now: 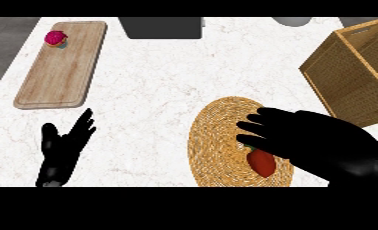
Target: Pick the bell pepper from the placemat and place it in the basket
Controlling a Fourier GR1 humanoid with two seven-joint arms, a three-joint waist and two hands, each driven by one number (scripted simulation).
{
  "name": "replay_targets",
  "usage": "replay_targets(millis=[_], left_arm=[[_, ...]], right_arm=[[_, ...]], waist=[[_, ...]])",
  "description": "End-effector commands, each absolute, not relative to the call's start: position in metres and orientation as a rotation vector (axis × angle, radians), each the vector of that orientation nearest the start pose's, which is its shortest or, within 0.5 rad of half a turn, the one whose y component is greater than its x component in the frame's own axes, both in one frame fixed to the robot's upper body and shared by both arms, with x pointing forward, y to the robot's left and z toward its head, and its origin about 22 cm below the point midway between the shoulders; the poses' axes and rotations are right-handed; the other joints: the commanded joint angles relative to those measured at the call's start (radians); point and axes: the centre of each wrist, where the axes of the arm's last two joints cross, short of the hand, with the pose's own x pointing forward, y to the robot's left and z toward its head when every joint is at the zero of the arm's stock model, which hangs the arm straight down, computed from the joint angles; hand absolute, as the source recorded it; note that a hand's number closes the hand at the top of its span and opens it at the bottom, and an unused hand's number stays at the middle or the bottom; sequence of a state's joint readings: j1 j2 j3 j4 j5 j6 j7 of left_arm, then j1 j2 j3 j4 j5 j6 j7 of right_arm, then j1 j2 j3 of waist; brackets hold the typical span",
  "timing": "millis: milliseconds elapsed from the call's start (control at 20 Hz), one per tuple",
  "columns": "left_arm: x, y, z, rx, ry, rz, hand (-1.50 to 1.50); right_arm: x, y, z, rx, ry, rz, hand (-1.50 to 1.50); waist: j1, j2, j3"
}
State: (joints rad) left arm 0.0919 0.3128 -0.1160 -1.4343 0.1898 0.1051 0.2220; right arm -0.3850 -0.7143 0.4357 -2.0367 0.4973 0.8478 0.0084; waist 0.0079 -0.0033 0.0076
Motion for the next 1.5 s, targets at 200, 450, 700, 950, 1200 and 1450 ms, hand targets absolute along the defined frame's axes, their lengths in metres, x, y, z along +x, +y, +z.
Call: replay_targets(millis=[200,450,700,950,1200,1450], left_arm=[[0.198,0.307,-0.057,0.151,-1.004,-0.025,0.00],[0.195,0.301,-0.055,0.155,-1.016,-0.027,0.00],[0.210,0.312,-0.030,0.153,-1.017,-0.044,0.00],[0.199,0.285,-0.055,0.134,-1.008,-0.040,0.00],[0.192,0.284,-0.059,0.125,-0.995,-0.037,0.00],[0.188,0.299,-0.058,0.153,-1.006,-0.044,0.00]], right_arm=[[0.246,-0.200,0.146,-0.260,-1.335,2.081,-1.50],[0.240,-0.202,0.123,-0.239,-1.365,2.066,-1.50],[0.247,-0.204,0.098,-0.247,-1.365,2.059,-1.50],[0.264,-0.184,0.085,-0.232,-1.373,2.050,-1.50],[0.252,-0.198,0.078,-0.255,-1.359,2.078,-1.50],[0.254,-0.184,0.071,-0.320,-1.245,2.153,-1.50]], waist=[[-0.002,0.005,-0.007],[-0.005,0.003,-0.008],[-0.003,0.004,-0.007],[0.003,0.005,-0.008],[-0.005,0.003,-0.008],[-0.003,0.003,-0.008]])
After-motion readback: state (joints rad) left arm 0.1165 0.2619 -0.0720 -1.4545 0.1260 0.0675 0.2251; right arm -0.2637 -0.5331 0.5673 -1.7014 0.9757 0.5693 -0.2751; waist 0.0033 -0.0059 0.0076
